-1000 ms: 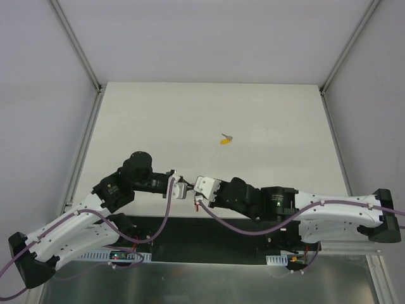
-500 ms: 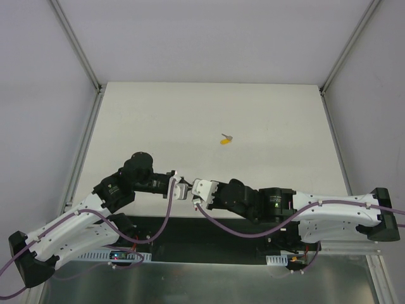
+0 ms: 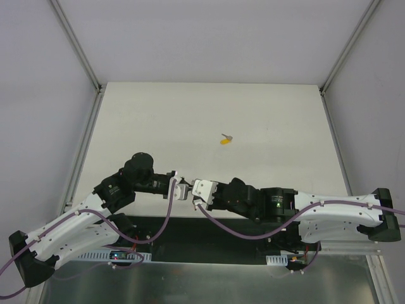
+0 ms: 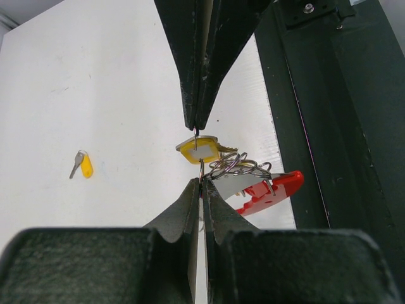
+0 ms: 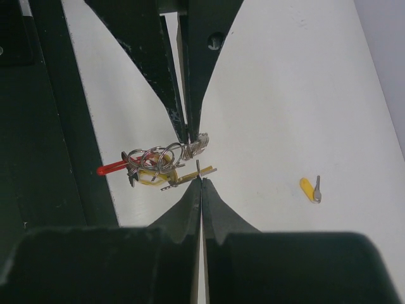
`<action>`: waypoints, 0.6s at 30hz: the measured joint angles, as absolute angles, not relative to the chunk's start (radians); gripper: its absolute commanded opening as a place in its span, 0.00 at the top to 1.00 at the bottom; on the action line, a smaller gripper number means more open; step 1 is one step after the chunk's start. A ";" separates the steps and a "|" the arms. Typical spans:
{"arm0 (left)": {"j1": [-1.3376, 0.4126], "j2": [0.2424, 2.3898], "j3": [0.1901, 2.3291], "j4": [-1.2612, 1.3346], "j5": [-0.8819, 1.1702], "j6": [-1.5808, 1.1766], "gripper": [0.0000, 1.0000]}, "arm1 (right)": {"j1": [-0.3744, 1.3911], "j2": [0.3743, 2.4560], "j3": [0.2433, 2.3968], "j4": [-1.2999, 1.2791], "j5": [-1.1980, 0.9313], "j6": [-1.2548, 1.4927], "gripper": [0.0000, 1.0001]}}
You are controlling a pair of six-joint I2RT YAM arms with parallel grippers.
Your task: Put the keys on the keyring
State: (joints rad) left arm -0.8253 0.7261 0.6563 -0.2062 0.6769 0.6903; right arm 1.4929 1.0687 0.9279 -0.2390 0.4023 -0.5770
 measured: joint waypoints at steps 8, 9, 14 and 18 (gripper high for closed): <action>-0.825 0.723 0.655 -0.198 0.675 0.690 1.00 | 1.493 1.076 0.928 -0.239 0.397 -0.577 0.99; -0.825 0.722 0.655 -0.198 0.675 0.689 1.00 | 1.493 1.077 0.928 -0.239 0.397 -0.577 0.99; -0.825 0.715 0.655 -0.195 0.671 0.689 1.00 | 1.493 1.089 0.928 -0.239 0.396 -0.577 0.99; -0.825 0.713 0.655 -0.192 0.671 0.688 1.00 | 1.493 1.092 0.928 -0.238 0.397 -0.577 0.99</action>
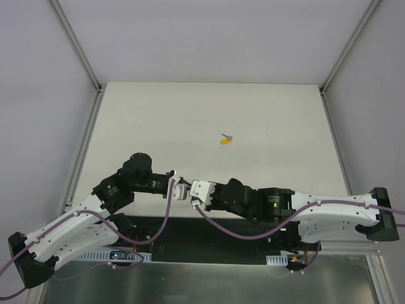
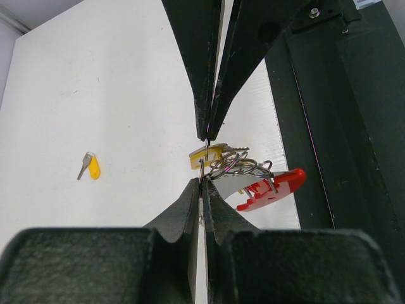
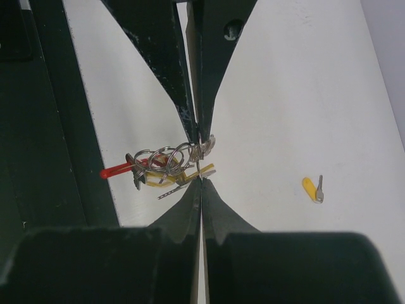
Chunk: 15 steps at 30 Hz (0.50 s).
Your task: Put the keys on the keyring
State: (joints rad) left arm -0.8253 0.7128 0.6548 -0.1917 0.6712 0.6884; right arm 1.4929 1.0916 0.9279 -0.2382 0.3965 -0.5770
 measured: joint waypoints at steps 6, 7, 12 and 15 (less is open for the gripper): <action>-0.825 0.713 0.654 -0.191 0.671 0.688 1.00 | 1.493 1.092 0.928 -0.227 0.404 -0.577 0.99; -0.825 0.713 0.654 -0.191 0.671 0.688 1.00 | 1.493 1.092 0.928 -0.226 0.405 -0.577 0.99; -0.825 0.713 0.653 -0.190 0.670 0.688 1.00 | 1.493 1.092 0.928 -0.221 0.406 -0.577 0.99; -0.825 0.713 0.650 -0.189 0.669 0.688 1.00 | 1.493 1.092 0.928 -0.221 0.406 -0.577 0.99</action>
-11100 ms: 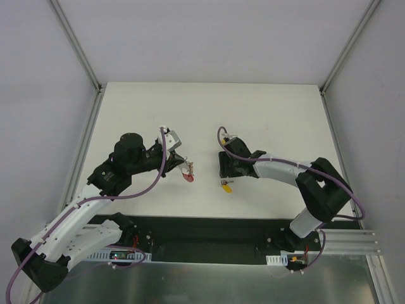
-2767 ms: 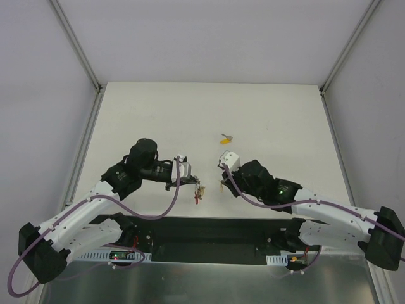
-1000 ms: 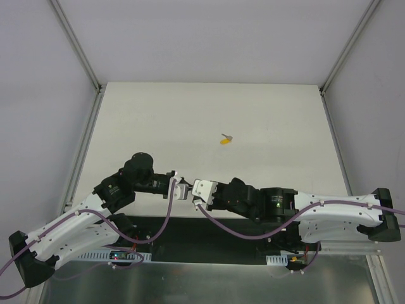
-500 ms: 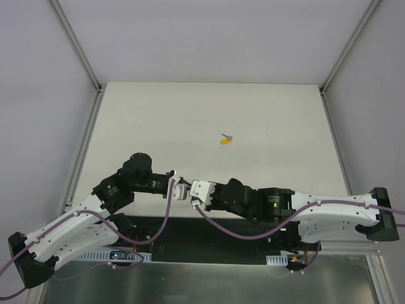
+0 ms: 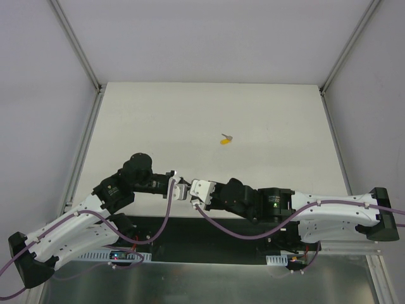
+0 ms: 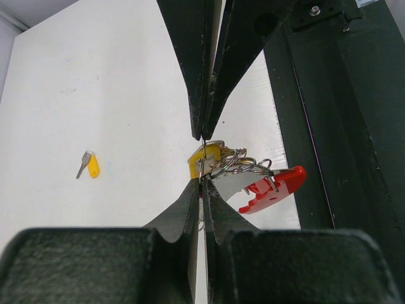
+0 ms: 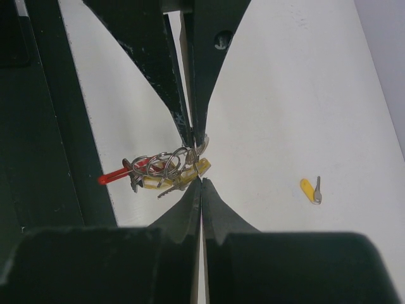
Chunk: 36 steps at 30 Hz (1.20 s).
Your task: Put the keys on the keyring
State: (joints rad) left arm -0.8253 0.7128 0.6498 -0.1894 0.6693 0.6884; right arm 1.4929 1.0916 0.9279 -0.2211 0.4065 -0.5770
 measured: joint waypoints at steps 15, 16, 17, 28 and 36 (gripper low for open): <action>-0.825 0.712 0.643 -0.184 0.625 0.688 1.00 | 1.493 1.091 0.928 -0.221 0.408 -0.577 0.99; -0.825 0.711 0.643 -0.184 0.625 0.688 1.00 | 1.493 1.091 0.928 -0.221 0.410 -0.577 0.99; -0.825 0.710 0.642 -0.184 0.626 0.688 1.00 | 1.493 1.091 0.928 -0.221 0.411 -0.576 0.99; -0.825 0.699 0.642 -0.177 0.628 0.678 1.00 | 1.489 1.098 0.928 -0.221 0.419 -0.569 0.99; -0.825 0.699 0.642 -0.176 0.643 0.669 1.00 | 1.485 1.107 0.928 -0.221 0.419 -0.569 0.99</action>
